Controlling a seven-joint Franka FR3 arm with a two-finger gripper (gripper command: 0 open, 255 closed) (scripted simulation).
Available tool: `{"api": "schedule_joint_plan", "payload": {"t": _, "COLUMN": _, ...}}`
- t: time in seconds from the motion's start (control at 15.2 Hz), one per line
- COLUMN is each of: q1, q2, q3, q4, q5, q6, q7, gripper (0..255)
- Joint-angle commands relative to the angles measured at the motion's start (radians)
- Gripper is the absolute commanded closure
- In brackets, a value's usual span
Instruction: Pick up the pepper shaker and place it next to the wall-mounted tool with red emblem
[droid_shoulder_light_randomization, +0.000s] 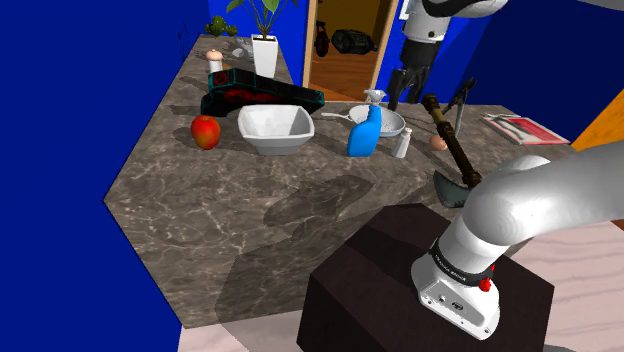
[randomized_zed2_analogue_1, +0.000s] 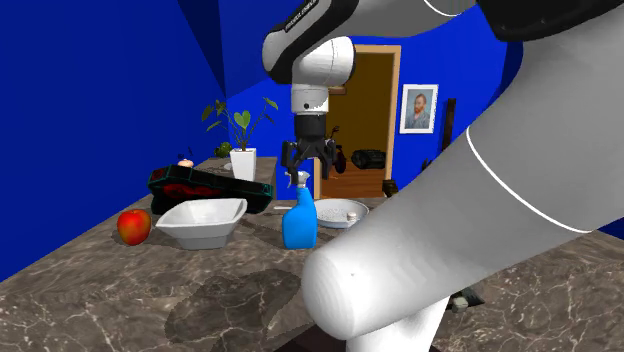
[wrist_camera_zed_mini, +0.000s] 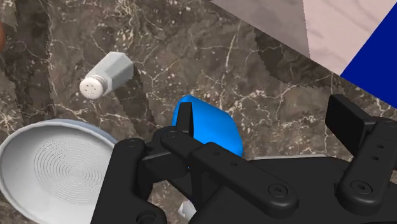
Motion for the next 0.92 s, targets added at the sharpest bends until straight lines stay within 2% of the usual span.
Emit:
{"api": "schedule_joint_plan", "payload": {"t": 0.0, "q1": -0.016, "q2": 0.037, "q3": -0.046, "q4": -0.006, "q5": -0.018, "q6": 0.049, "q7": -0.041, "gripper": 0}}
{"api": "schedule_joint_plan", "payload": {"t": 0.46, "q1": -0.050, "q2": 0.202, "q3": -0.201, "q4": 0.010, "q5": -0.043, "q6": 0.210, "q7": -0.182, "gripper": 0}}
{"api": "schedule_joint_plan", "payload": {"t": 0.86, "q1": -0.056, "q2": 0.394, "q3": -0.335, "q4": 0.072, "q5": 0.005, "q6": 0.338, "q7": -0.331, "gripper": 0}}
